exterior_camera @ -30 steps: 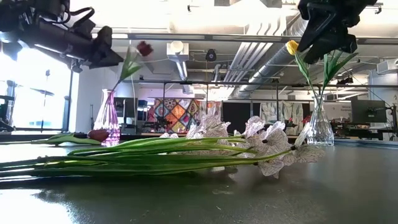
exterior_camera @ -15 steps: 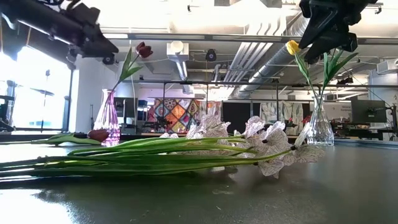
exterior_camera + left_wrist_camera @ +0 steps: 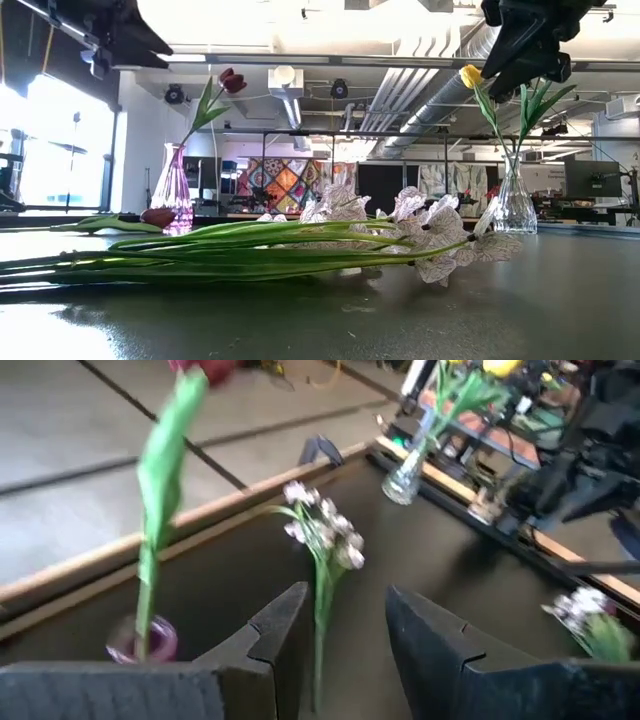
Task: Sort flowers into vase by color
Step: Put the top red tulip into the purple flower vase
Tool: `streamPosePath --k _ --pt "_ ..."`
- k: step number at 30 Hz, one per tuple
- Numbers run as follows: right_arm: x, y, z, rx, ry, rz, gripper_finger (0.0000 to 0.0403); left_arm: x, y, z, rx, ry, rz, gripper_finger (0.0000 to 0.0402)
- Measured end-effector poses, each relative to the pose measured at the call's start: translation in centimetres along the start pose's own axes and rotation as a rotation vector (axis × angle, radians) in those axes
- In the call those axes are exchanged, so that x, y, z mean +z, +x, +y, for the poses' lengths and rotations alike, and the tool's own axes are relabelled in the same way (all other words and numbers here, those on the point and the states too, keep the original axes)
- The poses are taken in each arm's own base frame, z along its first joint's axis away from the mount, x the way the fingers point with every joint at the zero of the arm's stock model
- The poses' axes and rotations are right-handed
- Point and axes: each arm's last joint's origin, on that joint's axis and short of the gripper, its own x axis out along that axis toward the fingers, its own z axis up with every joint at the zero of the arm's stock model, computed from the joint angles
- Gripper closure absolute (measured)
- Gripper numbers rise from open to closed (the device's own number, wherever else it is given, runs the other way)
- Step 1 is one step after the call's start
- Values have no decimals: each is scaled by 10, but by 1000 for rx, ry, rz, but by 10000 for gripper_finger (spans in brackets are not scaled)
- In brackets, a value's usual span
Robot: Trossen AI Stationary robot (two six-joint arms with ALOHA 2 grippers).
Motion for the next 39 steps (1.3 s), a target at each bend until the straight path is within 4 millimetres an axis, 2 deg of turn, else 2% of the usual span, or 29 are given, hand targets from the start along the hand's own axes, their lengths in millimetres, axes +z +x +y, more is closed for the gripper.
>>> streamPosePath --k 8,12,15,21,27,34,39 --pt "1 0 -1 -23 -20 -26 245 -18 14 -9 -36 -74 185 282" --pt "1 0 -1 -29 -19 -35 245 -34 20 -11 -18 -77 312 282" --pt "1 0 -1 -29 -19 -34 245 -50 21 -9 35 -113 422 282" --pt "1 0 -1 -29 -20 -34 245 -79 30 -8 86 -230 530 282" --pt "1 0 -1 -28 -20 -32 245 -110 44 -3 236 -288 629 282" --pt "0 0 -1 -24 -18 -22 245 -123 55 -4 332 -304 708 282" --pt "-1 0 -2 -36 -24 -7 245 -133 61 -7 360 -294 830 282"
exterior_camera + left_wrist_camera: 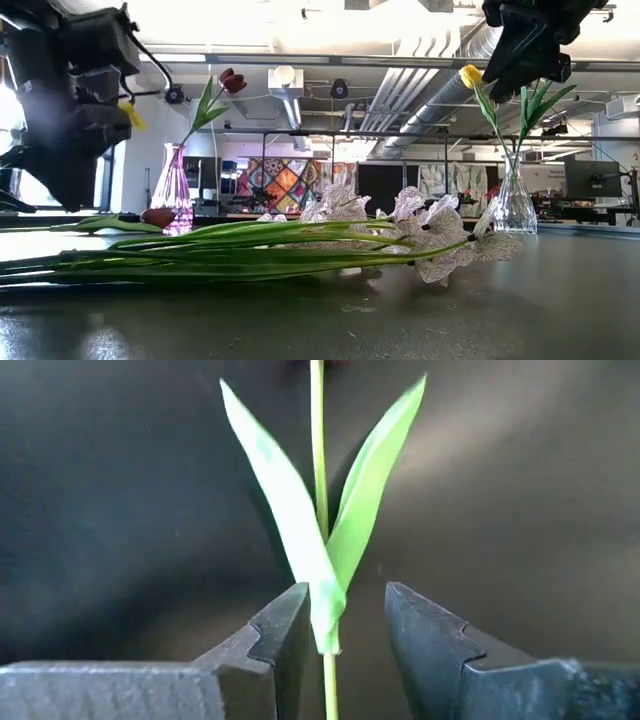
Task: Sort flowers into vase by color
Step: Put the top red tulip into the purple flower vase
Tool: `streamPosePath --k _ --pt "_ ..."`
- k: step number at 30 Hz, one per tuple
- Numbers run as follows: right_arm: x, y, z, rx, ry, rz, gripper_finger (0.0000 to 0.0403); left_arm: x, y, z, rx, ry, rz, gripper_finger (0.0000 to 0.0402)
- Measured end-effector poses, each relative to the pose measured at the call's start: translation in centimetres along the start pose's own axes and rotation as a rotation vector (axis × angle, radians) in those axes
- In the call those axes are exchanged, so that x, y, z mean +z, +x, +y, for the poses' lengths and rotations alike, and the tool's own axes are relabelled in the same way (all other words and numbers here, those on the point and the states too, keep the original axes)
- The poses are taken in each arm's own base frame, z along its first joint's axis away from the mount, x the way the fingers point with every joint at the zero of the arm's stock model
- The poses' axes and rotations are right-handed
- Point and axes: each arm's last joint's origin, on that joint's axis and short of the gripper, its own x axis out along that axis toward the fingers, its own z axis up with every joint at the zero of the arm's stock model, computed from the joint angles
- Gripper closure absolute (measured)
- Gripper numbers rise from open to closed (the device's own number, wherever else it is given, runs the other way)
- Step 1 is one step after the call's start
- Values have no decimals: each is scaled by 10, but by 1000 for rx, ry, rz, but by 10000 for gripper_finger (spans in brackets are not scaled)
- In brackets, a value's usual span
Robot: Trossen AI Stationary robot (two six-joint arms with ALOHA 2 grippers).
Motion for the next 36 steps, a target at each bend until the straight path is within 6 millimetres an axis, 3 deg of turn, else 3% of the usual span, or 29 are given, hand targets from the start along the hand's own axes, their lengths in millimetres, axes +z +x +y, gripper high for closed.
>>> streamPosePath --k 14,22,26,36 --pt "-4 0 -3 -13 -25 55 245 -8 27 -9 176 65 158 288" --pt "-8 0 -6 -25 -12 117 245 -8 33 -12 196 43 173 356" --pt "-12 -1 -11 -73 -1 160 245 -7 30 -14 139 31 180 393" --pt "-18 -3 -18 -137 -38 221 245 2 4 -35 -228 16 100 400"
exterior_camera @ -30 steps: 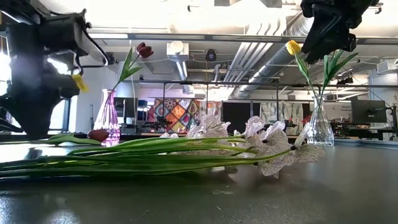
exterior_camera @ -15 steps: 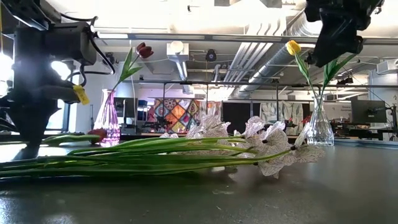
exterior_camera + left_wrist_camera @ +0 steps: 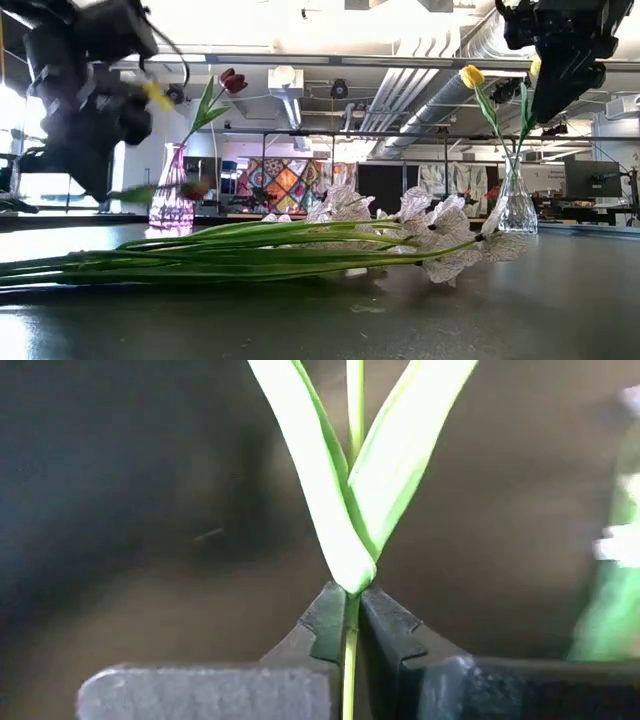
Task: Sort flowers into vase by color
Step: Put the top red tulip into the purple flower vase
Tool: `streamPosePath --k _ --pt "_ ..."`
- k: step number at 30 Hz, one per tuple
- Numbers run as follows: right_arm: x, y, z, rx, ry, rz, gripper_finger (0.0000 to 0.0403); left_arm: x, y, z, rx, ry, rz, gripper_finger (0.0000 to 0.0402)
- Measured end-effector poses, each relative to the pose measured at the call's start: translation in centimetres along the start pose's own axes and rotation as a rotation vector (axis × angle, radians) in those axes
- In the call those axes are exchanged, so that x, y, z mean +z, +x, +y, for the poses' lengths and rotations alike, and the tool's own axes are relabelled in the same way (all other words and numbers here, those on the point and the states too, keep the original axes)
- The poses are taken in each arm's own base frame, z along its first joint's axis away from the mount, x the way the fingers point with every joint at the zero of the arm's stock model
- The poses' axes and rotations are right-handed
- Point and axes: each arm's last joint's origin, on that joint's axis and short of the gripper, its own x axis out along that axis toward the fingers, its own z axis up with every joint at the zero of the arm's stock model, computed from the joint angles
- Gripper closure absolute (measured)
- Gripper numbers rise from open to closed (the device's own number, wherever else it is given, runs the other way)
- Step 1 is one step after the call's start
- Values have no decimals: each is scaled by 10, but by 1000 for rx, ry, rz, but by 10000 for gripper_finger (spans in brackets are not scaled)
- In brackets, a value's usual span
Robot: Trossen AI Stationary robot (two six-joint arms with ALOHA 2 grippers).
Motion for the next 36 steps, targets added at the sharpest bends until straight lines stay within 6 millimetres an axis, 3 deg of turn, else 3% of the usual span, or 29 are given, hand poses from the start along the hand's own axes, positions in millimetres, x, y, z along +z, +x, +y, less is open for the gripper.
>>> streamPosePath --k 6,9,12,18,23,30,36 --pt "0 1 0 -9 5 -7 245 6 -19 -22 -266 157 -198 401" --pt "0 1 0 -16 8 -21 245 12 -33 -35 -401 289 -375 401" --pt "1 1 0 -12 11 -30 245 21 -48 -41 -430 334 -615 401" --pt "3 1 2 4 20 -58 245 38 -75 -33 -207 277 -1069 401" --pt "4 0 3 11 37 -63 245 43 -100 -28 -100 396 -1274 401" --pt "4 0 3 17 80 -68 245 37 -148 -15 83 456 -1452 401" --pt "8 0 5 14 90 -127 245 37 -165 0 270 388 -1490 401"
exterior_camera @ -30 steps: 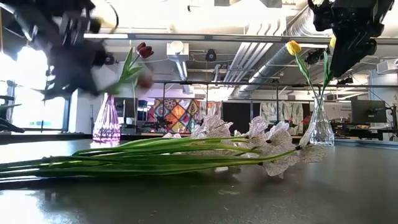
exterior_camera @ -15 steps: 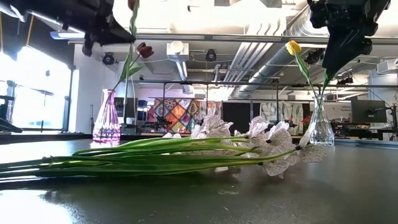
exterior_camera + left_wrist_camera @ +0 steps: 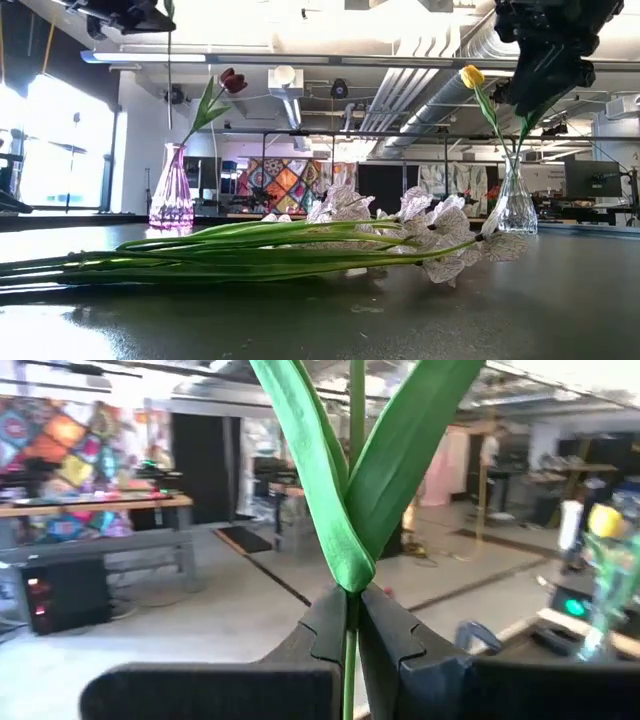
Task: Sort flowers into vase by color
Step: Put the top red tulip into the purple flower vase
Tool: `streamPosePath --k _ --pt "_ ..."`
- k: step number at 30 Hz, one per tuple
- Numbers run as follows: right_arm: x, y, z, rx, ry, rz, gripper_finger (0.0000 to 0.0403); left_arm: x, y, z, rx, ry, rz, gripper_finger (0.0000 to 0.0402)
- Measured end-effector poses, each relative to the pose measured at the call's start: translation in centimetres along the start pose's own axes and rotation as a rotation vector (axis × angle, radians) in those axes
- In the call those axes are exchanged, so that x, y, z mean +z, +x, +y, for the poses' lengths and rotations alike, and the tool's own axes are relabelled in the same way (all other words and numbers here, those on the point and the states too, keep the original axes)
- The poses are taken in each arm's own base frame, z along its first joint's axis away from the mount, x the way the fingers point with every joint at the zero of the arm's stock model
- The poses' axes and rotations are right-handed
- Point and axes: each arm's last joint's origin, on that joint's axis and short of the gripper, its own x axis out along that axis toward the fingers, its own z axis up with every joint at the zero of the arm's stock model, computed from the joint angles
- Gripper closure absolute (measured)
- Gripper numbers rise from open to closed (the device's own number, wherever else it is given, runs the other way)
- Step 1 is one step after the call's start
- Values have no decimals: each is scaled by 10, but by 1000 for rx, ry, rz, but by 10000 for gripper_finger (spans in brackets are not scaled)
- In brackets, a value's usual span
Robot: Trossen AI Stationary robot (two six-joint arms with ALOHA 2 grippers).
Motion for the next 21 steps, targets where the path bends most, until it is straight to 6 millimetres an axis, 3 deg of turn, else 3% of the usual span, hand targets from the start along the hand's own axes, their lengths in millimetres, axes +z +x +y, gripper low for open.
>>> streamPosePath --k 11,21 --pt "3 0 4 30 -15 -35 245 -9 17 4 104 58 53 401" --pt "3 0 4 40 -21 -22 245 -11 26 0 63 17 50 401"
